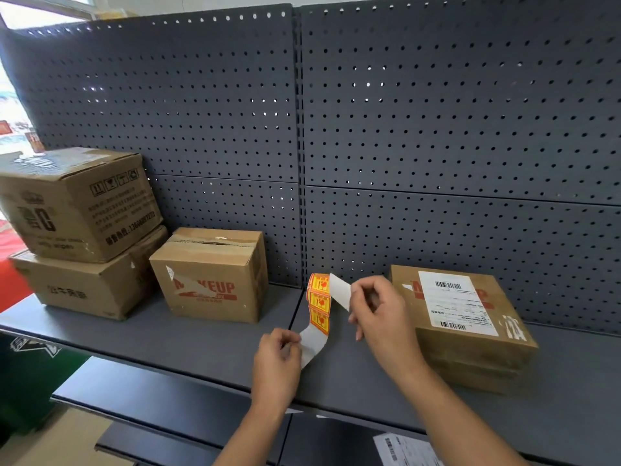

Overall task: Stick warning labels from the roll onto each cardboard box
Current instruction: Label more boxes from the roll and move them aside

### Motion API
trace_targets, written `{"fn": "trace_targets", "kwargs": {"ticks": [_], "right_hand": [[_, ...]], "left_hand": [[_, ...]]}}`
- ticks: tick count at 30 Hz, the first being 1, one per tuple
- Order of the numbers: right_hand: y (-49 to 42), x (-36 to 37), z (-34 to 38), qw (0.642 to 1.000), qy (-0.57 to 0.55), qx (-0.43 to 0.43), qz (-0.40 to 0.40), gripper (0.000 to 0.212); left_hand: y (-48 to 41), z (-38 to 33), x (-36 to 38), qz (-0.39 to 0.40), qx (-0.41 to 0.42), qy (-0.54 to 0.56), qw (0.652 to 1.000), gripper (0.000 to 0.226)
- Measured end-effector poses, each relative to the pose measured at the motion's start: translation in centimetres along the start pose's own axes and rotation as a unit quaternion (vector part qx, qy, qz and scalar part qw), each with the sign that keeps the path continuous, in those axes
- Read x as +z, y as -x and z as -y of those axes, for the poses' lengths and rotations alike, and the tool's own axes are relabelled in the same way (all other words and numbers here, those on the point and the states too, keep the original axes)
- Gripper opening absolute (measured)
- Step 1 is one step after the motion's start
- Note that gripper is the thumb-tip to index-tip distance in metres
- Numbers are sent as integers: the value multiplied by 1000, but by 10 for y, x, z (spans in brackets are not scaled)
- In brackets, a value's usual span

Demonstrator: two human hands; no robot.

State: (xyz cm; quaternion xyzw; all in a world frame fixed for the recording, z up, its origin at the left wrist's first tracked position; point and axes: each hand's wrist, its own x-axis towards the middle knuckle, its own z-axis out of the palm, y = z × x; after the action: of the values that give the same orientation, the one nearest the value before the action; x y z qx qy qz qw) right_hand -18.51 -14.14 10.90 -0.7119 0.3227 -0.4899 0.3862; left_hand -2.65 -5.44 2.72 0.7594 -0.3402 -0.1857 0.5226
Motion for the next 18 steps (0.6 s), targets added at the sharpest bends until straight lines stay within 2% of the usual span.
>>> {"fn": "trace_targets", "kwargs": {"ticks": [3,8,12,18], "right_hand": [[7,-1,-12,996,78,-48,-14,17],[16,-1,-20,975,171,-136,-47,16],[23,-5,-21,956,219,-190,-38,7],[31,-9,-14,922,279,-268,-15,6]], "left_hand": [[4,-16,0,-2,53,-61,997,24],[13,-55,4,34,114,6,993,14],[26,-82,0,142,66,172,972,15],[38,-103,-3,193,-67,350,914,24]]}}
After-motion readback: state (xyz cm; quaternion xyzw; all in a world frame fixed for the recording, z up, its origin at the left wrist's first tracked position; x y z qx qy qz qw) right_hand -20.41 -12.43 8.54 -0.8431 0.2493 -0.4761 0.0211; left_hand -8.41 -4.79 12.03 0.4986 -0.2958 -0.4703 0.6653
